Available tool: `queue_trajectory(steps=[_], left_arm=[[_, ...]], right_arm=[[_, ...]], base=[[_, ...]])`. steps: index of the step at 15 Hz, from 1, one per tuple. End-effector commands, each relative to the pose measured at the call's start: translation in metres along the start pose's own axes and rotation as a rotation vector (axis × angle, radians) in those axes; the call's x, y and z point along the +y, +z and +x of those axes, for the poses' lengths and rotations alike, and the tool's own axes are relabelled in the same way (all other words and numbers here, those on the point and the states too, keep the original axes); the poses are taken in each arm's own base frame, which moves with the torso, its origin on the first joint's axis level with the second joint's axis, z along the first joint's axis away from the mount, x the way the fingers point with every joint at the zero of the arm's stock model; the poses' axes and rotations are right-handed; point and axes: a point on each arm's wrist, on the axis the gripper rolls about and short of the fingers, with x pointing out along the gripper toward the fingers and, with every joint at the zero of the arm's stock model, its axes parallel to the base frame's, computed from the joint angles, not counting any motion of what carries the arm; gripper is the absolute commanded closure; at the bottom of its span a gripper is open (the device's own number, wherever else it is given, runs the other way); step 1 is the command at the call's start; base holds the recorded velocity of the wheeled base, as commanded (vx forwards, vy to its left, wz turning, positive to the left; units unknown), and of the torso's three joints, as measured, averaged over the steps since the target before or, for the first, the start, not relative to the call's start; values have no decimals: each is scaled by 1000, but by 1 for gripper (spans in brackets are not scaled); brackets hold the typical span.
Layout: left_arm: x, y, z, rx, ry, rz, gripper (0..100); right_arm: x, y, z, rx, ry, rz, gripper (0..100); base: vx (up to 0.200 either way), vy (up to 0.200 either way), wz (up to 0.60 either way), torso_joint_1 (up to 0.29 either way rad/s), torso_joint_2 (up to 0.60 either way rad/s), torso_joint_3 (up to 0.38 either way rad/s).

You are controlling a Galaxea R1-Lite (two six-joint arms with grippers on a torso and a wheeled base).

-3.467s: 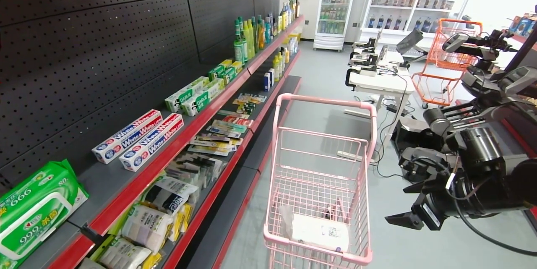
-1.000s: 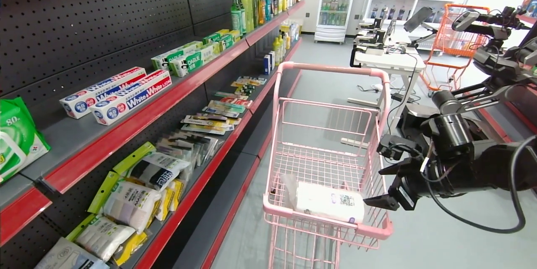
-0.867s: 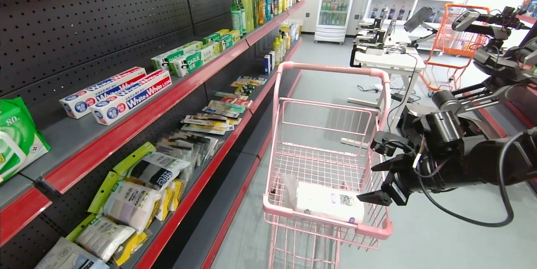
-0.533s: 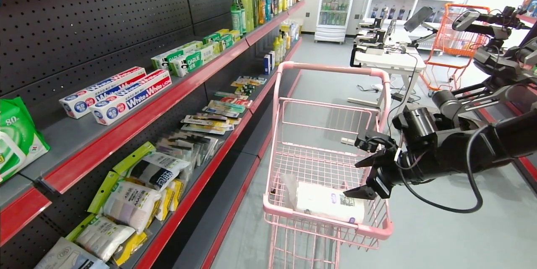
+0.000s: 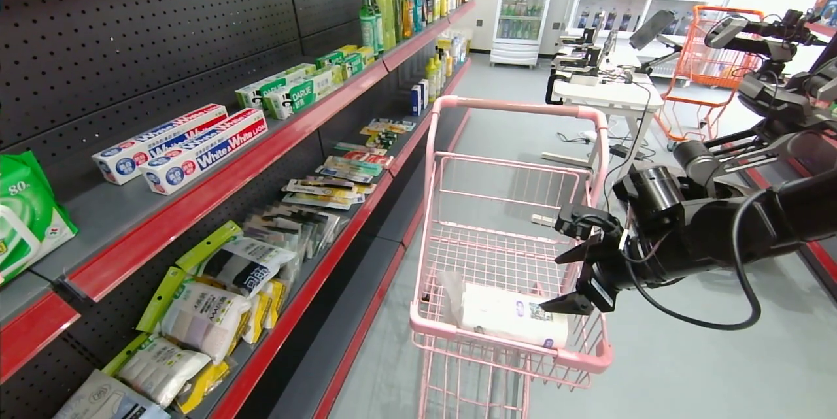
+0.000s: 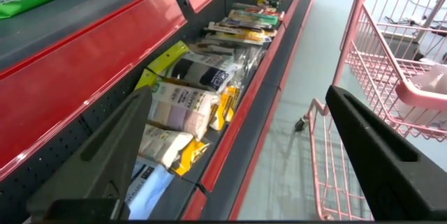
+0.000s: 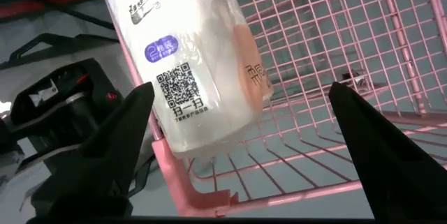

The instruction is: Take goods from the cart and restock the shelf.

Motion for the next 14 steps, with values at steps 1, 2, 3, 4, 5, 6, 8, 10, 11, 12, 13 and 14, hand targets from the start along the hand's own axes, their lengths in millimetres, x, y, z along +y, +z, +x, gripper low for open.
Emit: queue_trajectory(steps=[1, 2, 3, 4, 5, 6, 8, 10, 11, 12, 13, 14], left_arm=[[0, 0, 0, 1, 1, 0, 0], [0, 0, 0, 1, 1, 0, 0], [0, 0, 0, 1, 1, 0, 0], [0, 0, 0, 1, 1, 0, 0], [0, 0, 0, 1, 1, 0, 0], [0, 0, 0, 1, 1, 0, 0], [0, 0, 0, 1, 1, 0, 0], [0, 0, 0, 1, 1, 0, 0], [0, 0, 0, 1, 1, 0, 0], [0, 0, 0, 1, 1, 0, 0], [0, 0, 0, 1, 1, 0, 0], [0, 0, 0, 1, 1, 0, 0]], right_arm=[[4, 1, 6, 10, 17, -16, 0], [5, 1, 8, 14, 19, -24, 0], [5, 1, 11, 19, 26, -29, 0], [7, 3, 13, 19, 30, -36, 0], [8, 5, 14, 18, 32, -42, 0], [10, 6, 15, 21, 36, -47, 0], [7, 6, 19, 41, 14, -53, 0], [6, 8, 22, 44, 9, -72, 0], [5, 10, 24, 49, 1, -90, 0], [2, 14, 24, 71, -48, -131, 0], [0, 17, 24, 79, -70, -139, 0], [3, 19, 25, 67, -53, -145, 0]], base=[[0, 0, 0, 0, 0, 0], [0, 0, 0, 0, 0, 0], [0, 0, 0, 0, 0, 0], [0, 0, 0, 0, 0, 0], [0, 0, 0, 0, 0, 0], [0, 0, 0, 0, 0, 0], [0, 0, 0, 0, 0, 0], [0, 0, 0, 0, 0, 0], [0, 0, 0, 0, 0, 0], [0, 0, 0, 0, 0, 0], [0, 0, 0, 0, 0, 0], [0, 0, 0, 0, 0, 0]])
